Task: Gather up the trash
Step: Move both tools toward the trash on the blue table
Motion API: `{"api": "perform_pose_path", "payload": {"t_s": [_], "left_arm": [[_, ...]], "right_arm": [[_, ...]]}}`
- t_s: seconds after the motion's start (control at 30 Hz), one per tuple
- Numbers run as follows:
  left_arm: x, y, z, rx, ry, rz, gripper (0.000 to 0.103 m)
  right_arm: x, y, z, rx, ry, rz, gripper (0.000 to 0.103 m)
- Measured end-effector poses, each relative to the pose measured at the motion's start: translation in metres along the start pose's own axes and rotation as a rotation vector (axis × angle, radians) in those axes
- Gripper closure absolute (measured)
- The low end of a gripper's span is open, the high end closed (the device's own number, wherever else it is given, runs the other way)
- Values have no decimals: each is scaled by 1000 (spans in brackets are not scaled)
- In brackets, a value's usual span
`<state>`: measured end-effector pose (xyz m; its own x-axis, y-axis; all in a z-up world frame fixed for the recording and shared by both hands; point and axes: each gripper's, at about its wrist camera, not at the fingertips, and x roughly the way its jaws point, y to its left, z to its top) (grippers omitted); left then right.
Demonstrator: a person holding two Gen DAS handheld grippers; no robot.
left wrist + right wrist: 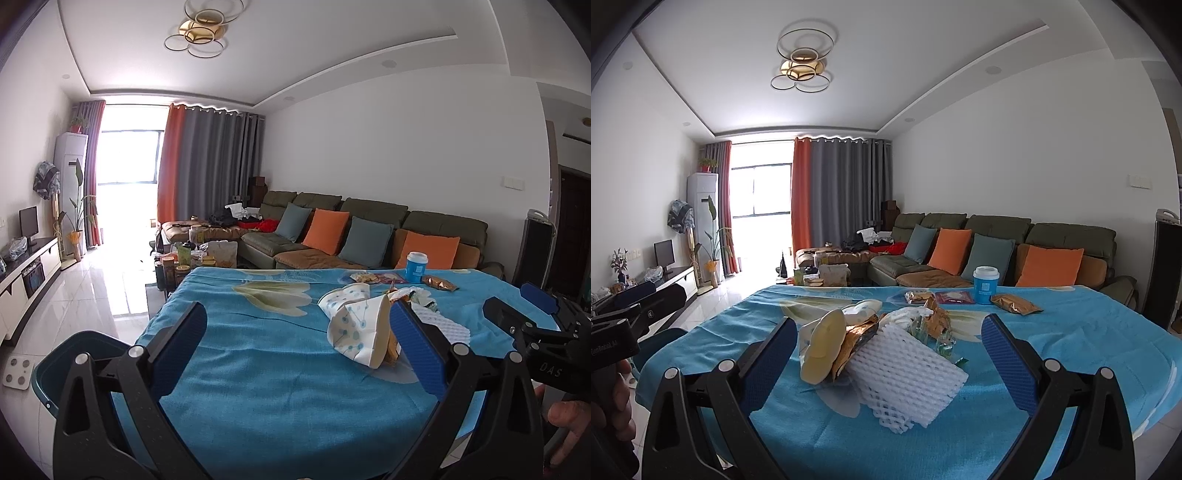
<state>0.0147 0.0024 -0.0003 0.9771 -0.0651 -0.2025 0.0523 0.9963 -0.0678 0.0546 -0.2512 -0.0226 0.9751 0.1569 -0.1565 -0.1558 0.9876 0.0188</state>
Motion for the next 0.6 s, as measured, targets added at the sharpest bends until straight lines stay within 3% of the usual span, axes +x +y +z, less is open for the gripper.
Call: {"api": "perform_pose_path", "payload": {"t_s": [0.13,0.6], "left_arm": [[4,1,0,-10,7,-6,6],[7,-3,-1,-7,23,-25,6]], "right_arm": [[5,-3,-3,52,50,3,7],[4,-6,-4,16,11,-15,7]]}}
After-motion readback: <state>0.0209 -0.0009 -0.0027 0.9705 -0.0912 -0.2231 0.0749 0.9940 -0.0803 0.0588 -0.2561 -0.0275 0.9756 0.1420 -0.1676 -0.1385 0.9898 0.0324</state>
